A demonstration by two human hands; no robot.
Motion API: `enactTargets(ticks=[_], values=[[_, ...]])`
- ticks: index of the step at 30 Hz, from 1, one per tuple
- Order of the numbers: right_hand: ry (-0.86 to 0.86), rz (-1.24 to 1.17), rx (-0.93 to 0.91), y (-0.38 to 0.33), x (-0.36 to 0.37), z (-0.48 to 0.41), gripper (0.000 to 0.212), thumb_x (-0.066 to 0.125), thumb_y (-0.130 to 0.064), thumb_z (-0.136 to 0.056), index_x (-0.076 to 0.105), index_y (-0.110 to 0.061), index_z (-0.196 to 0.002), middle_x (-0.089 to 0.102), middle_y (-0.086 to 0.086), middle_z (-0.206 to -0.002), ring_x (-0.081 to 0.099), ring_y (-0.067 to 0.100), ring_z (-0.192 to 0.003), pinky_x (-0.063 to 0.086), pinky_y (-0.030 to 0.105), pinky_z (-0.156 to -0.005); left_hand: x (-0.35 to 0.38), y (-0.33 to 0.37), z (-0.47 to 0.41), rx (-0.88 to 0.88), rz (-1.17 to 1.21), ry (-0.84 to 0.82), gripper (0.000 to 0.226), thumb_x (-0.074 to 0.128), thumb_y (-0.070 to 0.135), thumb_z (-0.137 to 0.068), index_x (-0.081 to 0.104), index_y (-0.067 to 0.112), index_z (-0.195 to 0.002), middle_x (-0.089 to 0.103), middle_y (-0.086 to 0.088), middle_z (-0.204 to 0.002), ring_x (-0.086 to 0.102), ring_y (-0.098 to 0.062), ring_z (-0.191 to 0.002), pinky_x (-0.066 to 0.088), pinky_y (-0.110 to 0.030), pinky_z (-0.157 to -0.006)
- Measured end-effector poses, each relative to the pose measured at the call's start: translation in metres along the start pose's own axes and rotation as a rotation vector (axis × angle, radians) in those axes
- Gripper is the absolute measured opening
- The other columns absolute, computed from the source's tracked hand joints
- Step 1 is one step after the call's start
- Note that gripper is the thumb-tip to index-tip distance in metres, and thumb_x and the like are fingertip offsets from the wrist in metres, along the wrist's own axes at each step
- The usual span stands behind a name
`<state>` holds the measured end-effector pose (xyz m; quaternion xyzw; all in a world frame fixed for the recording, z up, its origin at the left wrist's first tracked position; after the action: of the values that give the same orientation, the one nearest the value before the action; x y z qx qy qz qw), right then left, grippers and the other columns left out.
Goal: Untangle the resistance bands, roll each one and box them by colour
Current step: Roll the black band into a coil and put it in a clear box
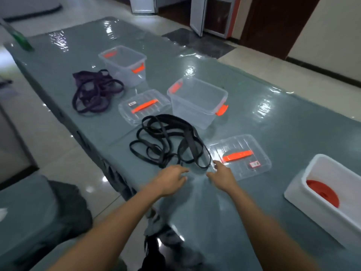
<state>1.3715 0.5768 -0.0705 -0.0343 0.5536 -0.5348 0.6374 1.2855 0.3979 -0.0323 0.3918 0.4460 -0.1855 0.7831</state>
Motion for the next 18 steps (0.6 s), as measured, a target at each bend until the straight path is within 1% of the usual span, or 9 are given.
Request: enactTargets(ticks=[2,4,6,7,9,11,13,15,18], values=[[0.054,-0.03,0.088,0.0,0.009,-0.018,0.055,0.07,-0.02,-0.087,0.052,-0.007,-0.137,0.063,0.018,-0.131,0.057,0.035,-0.124,0.041,0.028,-0.09,-0.005,-0.019,-0.007,0.032,0.015,-0.027,0.043,0.05,0.033,-0.103,0.053,0.023,-0.144,0.054,-0.003,-0.148,0.048,-0.024,-0.136,0.041,-0.04,-0.112],[0.123,-0.042,0.174,0.002,0.011,-0.032,0.052,0.07,-0.022,-0.088,0.052,-0.002,-0.134,0.064,0.023,-0.127,0.058,0.038,-0.121,0.044,0.035,-0.093,-0.01,-0.032,-0.014,0.065,0.029,-0.055,0.043,0.05,0.031,-0.103,0.053,0.021,-0.145,0.055,-0.004,-0.147,0.049,-0.025,-0.135,0.042,-0.04,-0.111],[0.167,-0.014,0.217,0.004,0.012,-0.041,0.054,0.069,-0.023,-0.089,0.052,0.002,-0.133,0.064,0.025,-0.125,0.057,0.04,-0.12,0.044,0.04,-0.097,-0.012,-0.038,-0.019,0.102,0.033,-0.085,0.043,0.051,0.028,-0.103,0.053,0.019,-0.145,0.056,-0.006,-0.146,0.051,-0.024,-0.134,0.041,-0.037,-0.111],[0.176,0.002,0.23,0.004,0.013,-0.046,0.054,0.07,-0.023,-0.089,0.053,0.003,-0.133,0.064,0.026,-0.124,0.057,0.04,-0.12,0.044,0.041,-0.098,-0.014,-0.04,-0.022,0.12,0.033,-0.097,0.043,0.051,0.027,-0.103,0.054,0.018,-0.145,0.056,-0.006,-0.145,0.051,-0.024,-0.133,0.041,-0.035,-0.11],[0.186,0.004,0.24,0.004,0.014,-0.054,0.047,0.071,-0.022,-0.088,0.059,0.004,-0.126,0.068,0.025,-0.116,0.061,0.039,-0.114,0.046,0.041,-0.094,-0.017,-0.041,-0.029,0.15,0.041,-0.112,0.042,0.051,0.026,-0.103,0.055,0.018,-0.144,0.058,-0.006,-0.144,0.052,-0.023,-0.132,0.041,-0.035,-0.11],[0.196,-0.003,0.239,0.004,0.016,-0.06,0.035,0.072,-0.016,-0.086,0.065,0.004,-0.115,0.071,0.023,-0.106,0.065,0.038,-0.103,0.049,0.04,-0.088,-0.019,-0.042,-0.034,0.165,0.057,-0.117,0.04,0.051,0.026,-0.103,0.056,0.019,-0.142,0.059,-0.005,-0.142,0.053,-0.023,-0.131,0.042,-0.037,-0.11],[0.223,0.013,0.225,0.002,0.014,-0.063,0.023,0.067,-0.006,-0.085,0.069,0.003,-0.106,0.073,0.023,-0.1,0.067,0.038,-0.094,0.052,0.04,-0.082,-0.021,-0.041,-0.038,0.172,0.066,-0.113,0.039,0.051,0.028,-0.103,0.057,0.022,-0.141,0.06,-0.003,-0.14,0.054,-0.021,-0.129,0.044,-0.038,-0.108],[0.296,0.014,0.178,-0.006,0.002,-0.06,0.022,0.06,0.0,-0.082,0.072,-0.001,-0.102,0.074,0.021,-0.097,0.067,0.039,-0.091,0.051,0.039,-0.077,-0.026,-0.038,-0.042,0.181,0.069,-0.094,0.038,0.051,0.028,-0.102,0.058,0.025,-0.139,0.061,-0.001,-0.138,0.055,-0.02,-0.127,0.046,-0.038,-0.107],[0.476,0.023,0.021,-0.037,-0.04,-0.049,0.024,0.06,-0.006,-0.087,0.072,-0.008,-0.107,0.073,0.016,-0.093,0.066,0.037,-0.089,0.05,0.039,-0.076,-0.046,-0.032,-0.052,0.168,0.099,-0.023,0.039,0.054,0.028,-0.101,0.056,0.025,-0.14,0.062,-0.001,-0.135,0.057,-0.021,-0.124,0.047,-0.04,-0.105]])
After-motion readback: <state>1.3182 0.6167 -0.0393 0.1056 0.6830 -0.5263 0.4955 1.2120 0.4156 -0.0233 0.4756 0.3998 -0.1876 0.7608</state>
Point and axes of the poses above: each hand's wrist, its own z-axis away from the middle knuckle, its own x-axis out of the palm, y = z × x, the point moved 10 cm from there along -z, towards the middle knuckle
